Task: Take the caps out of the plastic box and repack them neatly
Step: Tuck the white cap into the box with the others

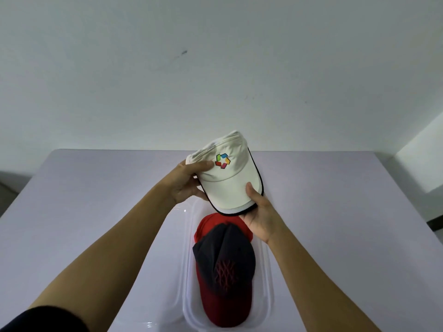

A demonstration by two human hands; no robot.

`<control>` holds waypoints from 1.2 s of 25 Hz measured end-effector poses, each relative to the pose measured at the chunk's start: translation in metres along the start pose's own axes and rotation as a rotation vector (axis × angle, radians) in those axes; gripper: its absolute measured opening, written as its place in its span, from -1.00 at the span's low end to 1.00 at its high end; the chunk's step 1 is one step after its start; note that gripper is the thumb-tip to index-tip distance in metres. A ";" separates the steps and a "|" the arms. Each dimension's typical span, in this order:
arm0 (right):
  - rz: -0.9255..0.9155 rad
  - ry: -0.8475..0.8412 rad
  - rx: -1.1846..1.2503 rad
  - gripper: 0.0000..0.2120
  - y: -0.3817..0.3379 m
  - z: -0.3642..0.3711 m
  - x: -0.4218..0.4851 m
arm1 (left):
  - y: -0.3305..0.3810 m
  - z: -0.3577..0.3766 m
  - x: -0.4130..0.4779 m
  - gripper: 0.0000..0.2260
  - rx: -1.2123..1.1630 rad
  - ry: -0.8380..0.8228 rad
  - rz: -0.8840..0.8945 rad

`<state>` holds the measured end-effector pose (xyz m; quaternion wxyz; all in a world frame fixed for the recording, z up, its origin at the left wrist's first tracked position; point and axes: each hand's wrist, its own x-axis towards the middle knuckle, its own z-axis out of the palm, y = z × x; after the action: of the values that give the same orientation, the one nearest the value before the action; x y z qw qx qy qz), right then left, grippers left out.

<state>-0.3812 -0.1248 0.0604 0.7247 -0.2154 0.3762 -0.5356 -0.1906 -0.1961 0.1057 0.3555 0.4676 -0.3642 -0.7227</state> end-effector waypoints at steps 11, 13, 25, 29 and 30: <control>0.484 -0.116 -1.324 0.22 0.037 -0.039 0.026 | 0.019 -0.041 0.014 -0.72 0.268 0.069 0.224; 0.411 -0.097 -1.429 0.24 0.034 -0.037 0.026 | 0.012 -0.040 0.019 -0.72 0.284 0.051 0.250; 0.009 -0.257 -1.631 0.01 0.028 -0.022 -0.029 | -0.042 -0.033 0.044 -0.80 0.568 -0.185 0.129; 0.024 -0.305 -1.642 0.03 0.029 -0.022 -0.028 | -0.072 -0.041 0.045 -0.80 0.601 -0.234 -0.031; 0.014 -0.305 -1.619 0.01 0.028 -0.021 -0.027 | -0.077 -0.043 0.046 -0.77 0.575 -0.230 -0.064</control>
<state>-0.3840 -0.0883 0.0355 0.3916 -0.7393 0.5446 -0.0592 -0.1782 -0.2066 0.0083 0.1422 0.4752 -0.5769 -0.6490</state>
